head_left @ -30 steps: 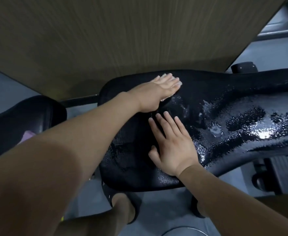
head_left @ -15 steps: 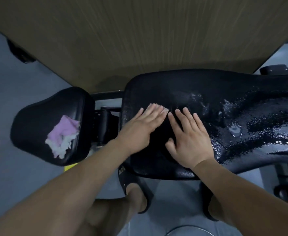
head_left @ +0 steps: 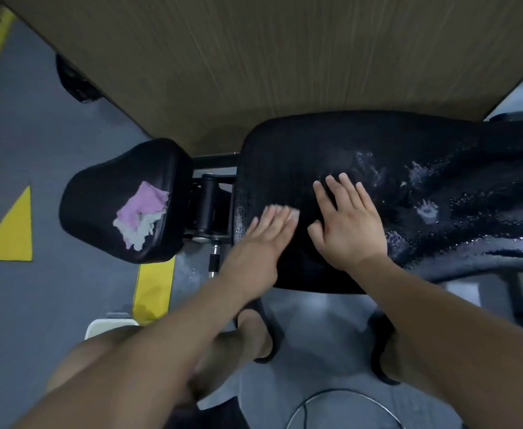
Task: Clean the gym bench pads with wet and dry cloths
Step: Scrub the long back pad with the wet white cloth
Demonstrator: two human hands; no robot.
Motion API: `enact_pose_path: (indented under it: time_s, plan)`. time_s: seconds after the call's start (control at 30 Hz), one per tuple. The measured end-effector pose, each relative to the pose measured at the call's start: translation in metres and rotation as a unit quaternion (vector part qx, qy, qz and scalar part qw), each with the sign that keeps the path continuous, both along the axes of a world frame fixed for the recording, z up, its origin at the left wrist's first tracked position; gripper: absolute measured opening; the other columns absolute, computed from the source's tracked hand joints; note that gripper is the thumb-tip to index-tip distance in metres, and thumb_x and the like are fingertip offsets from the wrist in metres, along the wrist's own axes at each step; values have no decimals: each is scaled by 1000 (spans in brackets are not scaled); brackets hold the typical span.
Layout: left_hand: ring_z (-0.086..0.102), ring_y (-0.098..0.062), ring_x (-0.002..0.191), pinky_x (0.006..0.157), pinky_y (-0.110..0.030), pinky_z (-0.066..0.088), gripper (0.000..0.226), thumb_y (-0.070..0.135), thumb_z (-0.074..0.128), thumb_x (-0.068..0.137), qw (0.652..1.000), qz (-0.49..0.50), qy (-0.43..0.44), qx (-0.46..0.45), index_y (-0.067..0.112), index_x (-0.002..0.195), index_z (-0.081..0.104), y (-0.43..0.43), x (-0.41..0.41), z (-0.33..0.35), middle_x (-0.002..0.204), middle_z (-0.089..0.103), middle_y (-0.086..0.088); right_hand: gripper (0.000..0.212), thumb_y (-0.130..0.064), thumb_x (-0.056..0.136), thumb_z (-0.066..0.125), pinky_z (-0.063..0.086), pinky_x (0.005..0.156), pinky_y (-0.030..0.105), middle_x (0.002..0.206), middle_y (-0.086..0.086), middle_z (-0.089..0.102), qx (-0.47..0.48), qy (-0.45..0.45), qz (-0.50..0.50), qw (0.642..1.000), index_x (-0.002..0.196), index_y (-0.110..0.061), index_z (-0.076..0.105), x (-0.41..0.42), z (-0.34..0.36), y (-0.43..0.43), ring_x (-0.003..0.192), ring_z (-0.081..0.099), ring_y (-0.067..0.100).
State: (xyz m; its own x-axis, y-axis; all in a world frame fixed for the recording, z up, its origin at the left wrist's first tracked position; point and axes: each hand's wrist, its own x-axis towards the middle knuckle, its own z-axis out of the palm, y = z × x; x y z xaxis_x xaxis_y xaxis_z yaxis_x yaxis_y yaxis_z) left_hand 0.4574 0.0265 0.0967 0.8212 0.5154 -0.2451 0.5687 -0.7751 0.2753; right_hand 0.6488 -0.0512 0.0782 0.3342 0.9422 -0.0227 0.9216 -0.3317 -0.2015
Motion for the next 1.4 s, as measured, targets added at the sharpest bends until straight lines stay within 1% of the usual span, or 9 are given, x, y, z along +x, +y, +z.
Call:
enact_pose_path:
  time_s: [0.2, 0.37, 0.53, 0.63, 0.73, 0.97, 1.17, 1.3, 1.4]
  plan:
    - [-14, -17, 156, 128, -42, 0, 97, -8, 40, 87, 997, 12, 62, 53, 26, 162, -11, 21, 9, 8, 170, -12, 5, 74, -48, 93, 28, 10, 128, 45, 165, 10, 28, -11, 10, 4, 1000, 160, -17, 27, 1, 3, 0, 157, 12, 26]
    - [-20, -20, 155, 125, -35, -7, 96, -14, 38, 87, 991, 124, 55, -11, 23, 162, -9, 31, 46, 8, 169, -18, 1, 73, -46, 94, 30, 8, 128, 43, 166, 8, 26, -24, 15, 4, 1000, 161, -18, 25, 1, 5, -1, 157, 11, 25]
    - [-16, -16, 156, 124, -35, -5, 93, -8, 40, 91, 998, 57, 3, 12, 26, 163, -7, -36, -4, 6, 170, -12, 6, 76, -47, 94, 26, 5, 128, 42, 168, 8, 22, -41, 34, 4, 999, 162, -16, 20, -1, 13, -2, 157, 6, 25]
    - [-11, -17, 157, 127, -42, 2, 95, -6, 41, 88, 995, 63, 50, 57, 27, 162, -8, -4, 1, 4, 171, -9, 5, 71, -42, 98, 33, 4, 128, 40, 170, 6, 16, -56, 63, 2, 996, 162, -14, 18, -2, 21, 0, 158, 5, 25]
    - [-14, -19, 156, 127, -40, -1, 93, -9, 37, 87, 986, 137, 84, 33, 24, 162, -9, 21, 29, 4, 170, -13, 2, 64, -36, 103, 33, 5, 128, 38, 169, 5, 18, -63, 67, 27, 995, 162, -14, 21, -1, 27, -12, 157, 9, 24]
    - [-16, -24, 156, 127, -43, -4, 93, -8, 40, 88, 986, 164, 8, 4, 21, 163, -7, -63, 17, -9, 170, -11, 0, 53, -29, 105, 40, 17, 125, 37, 166, 5, 27, -71, 51, 107, 990, 156, -13, 37, 15, 36, -58, 155, 20, 26]
    - [-13, -17, 156, 126, -42, -1, 97, -10, 38, 84, 993, 103, 47, 30, 28, 162, -7, -66, 7, -2, 170, -9, 7, 38, -20, 104, 46, 40, 112, 41, 148, 7, 50, -44, 88, 87, 991, 138, -9, 60, 28, 49, -80, 139, 42, 28]
    - [-17, -21, 156, 126, -40, -5, 97, -11, 37, 84, 976, 214, 45, 1, 24, 162, -7, -70, 20, 0, 170, -12, 2, 38, -17, 104, 45, 45, 105, 42, 138, 7, 54, -43, 124, 68, 989, 138, -11, 61, 36, 42, -92, 129, 47, 28]
    - [-19, -27, 155, 127, -41, -7, 95, -9, 39, 85, 977, 210, 23, -19, 20, 163, -7, -102, 49, 1, 170, -14, -1, 38, -13, 101, 48, 45, 103, 41, 133, 7, 56, -18, 133, 59, 989, 137, -10, 62, 43, 37, -94, 123, 50, 28]
